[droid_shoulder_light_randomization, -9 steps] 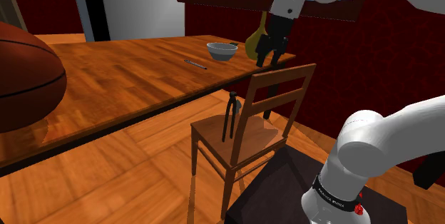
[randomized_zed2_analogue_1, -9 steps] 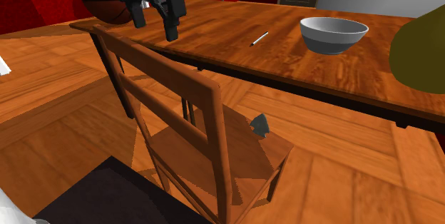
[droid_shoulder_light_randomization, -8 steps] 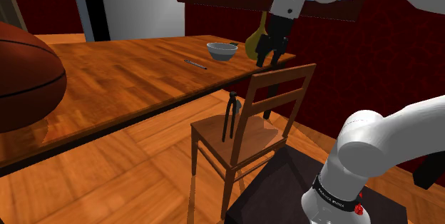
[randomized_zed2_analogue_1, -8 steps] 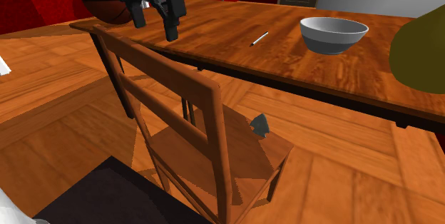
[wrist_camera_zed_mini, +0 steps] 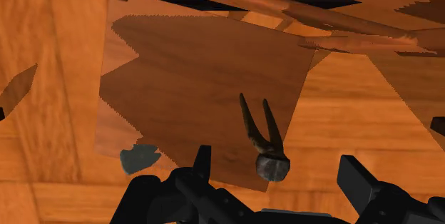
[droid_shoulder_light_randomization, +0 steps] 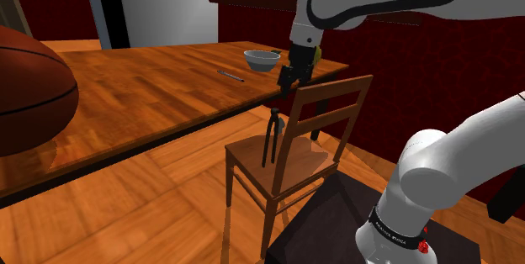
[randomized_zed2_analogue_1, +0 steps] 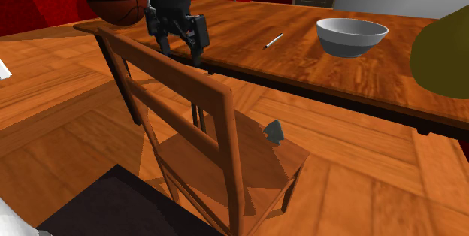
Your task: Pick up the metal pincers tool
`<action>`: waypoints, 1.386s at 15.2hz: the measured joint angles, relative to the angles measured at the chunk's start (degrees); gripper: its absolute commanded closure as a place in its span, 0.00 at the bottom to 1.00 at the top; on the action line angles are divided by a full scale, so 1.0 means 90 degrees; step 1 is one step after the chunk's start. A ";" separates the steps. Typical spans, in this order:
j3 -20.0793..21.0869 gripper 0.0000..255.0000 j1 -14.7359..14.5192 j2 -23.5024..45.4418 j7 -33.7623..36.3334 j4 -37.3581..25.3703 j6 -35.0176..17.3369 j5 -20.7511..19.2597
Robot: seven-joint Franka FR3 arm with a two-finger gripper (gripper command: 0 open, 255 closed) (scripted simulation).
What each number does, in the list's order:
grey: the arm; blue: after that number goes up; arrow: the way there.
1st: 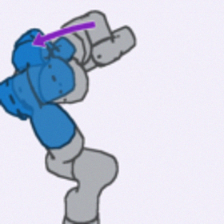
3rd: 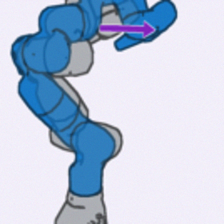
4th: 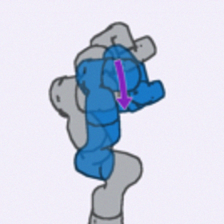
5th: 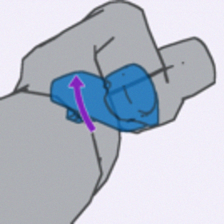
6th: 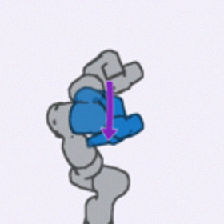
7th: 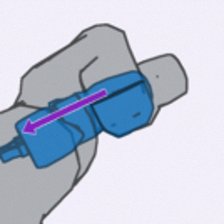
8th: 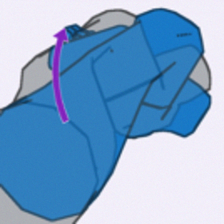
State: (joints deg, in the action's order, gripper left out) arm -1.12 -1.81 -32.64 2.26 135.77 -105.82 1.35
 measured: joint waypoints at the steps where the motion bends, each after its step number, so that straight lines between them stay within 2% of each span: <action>1: 0.0049 0.00 -0.0029 0.0208 0.0003 0.0014 -0.0187 -0.0019; 5: 0.0168 0.00 -0.0095 0.0896 -0.0032 0.0046 -0.0780 -0.0128; 12: 0.0186 0.00 -0.0104 0.1122 -0.0032 0.0458 -0.1405 -0.0144; 13: 0.0189 1.00 -0.0105 0.1130 -0.0029 0.0488 -0.1443 -0.0143; 21: 0.0192 1.00 -0.0107 0.1136 -0.0025 0.0509 -0.1479 -0.0143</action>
State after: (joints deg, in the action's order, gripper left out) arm 0.61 -2.78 -22.42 2.03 140.35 -119.13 0.07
